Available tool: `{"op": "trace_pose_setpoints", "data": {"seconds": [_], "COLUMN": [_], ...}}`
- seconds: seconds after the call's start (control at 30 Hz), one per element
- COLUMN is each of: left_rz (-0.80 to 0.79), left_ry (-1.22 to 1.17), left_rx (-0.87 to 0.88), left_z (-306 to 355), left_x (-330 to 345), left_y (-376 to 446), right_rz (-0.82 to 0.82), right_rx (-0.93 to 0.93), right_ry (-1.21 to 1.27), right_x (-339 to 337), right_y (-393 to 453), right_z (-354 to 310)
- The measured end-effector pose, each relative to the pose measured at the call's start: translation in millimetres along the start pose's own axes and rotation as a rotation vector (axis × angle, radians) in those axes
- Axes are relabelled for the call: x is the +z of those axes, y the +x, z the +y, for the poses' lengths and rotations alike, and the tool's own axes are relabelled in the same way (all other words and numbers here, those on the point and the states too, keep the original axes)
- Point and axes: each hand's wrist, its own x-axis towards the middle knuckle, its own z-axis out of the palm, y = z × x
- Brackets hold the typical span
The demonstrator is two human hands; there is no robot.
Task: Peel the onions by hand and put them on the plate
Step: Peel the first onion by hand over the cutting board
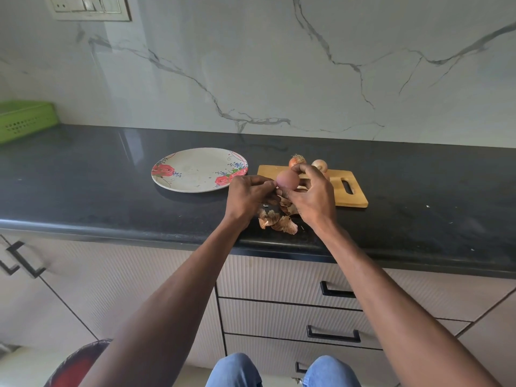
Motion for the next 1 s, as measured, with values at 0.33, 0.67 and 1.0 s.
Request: {"op": "trace_pose_setpoints", "data": {"seconds": [0.33, 0.67, 1.0], "left_rz": [0.034, 0.090, 0.255], "left_ry": [0.006, 0.003, -0.029], "left_rx": [0.011, -0.023, -0.082], "left_z": [0.9, -0.2, -3.0], "left_x": [-0.3, -0.4, -1.1], "left_y": [-0.6, 0.0, 3.5], "right_rz": [-0.094, -0.143, -0.161], "right_rx": [0.213, 0.311, 0.463], "right_ry": [0.235, 0.397, 0.741], "right_x": [-1.5, -6.2, -8.2], "right_y": [3.3, 1.9, 2.2], "right_z": [8.8, 2.6, 1.4]}}
